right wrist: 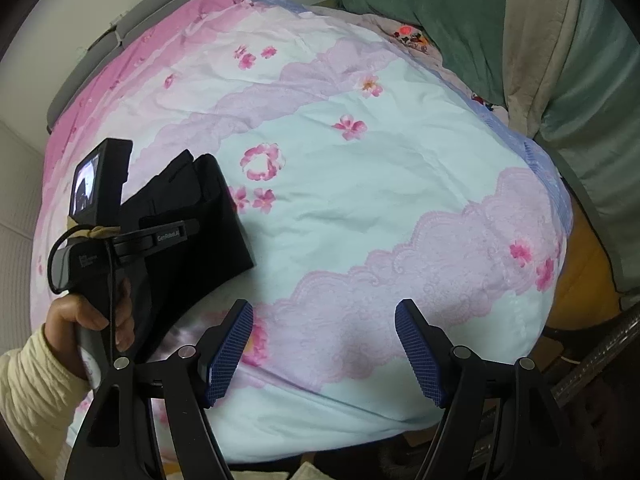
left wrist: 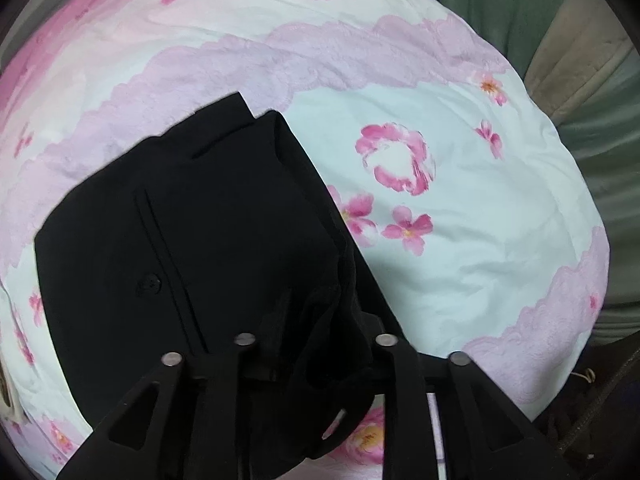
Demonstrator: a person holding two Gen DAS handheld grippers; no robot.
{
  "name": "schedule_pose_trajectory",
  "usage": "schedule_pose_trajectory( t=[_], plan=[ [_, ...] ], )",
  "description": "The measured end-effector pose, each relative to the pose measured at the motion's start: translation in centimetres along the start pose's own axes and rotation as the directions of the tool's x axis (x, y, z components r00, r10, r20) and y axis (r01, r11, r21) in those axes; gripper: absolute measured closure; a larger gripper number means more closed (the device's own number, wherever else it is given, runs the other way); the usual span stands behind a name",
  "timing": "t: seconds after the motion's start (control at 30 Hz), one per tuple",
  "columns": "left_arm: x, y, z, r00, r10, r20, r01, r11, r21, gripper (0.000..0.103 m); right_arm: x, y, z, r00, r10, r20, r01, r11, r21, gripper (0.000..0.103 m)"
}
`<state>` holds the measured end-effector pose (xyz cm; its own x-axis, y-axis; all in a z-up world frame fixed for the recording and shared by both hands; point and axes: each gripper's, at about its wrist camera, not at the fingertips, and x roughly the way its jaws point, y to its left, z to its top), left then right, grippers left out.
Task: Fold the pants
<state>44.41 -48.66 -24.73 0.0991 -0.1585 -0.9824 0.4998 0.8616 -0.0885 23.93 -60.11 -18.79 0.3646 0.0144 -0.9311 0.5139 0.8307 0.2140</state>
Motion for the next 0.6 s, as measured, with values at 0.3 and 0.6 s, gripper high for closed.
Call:
schedule_pose_trajectory(
  t=[0.3, 0.6],
  plan=[
    [-7.7, 5.6, -3.9, 0.985, 0.082, 0.152, -0.081, 0.997, -0.016, 0.015, 0.8, 2.8, 1.2, 0.999, 0.039, 0.015, -0.038, 0.996, -0.081, 0.029],
    [-8.0, 10.2, -6.1, 0.971, 0.228, 0.078, -0.223, 0.973, -0.065, 0.015, 6.2, 9.2, 3.2, 0.976, 0.214, -0.048, -0.218, 0.935, -0.278, 0.043]
  ],
)
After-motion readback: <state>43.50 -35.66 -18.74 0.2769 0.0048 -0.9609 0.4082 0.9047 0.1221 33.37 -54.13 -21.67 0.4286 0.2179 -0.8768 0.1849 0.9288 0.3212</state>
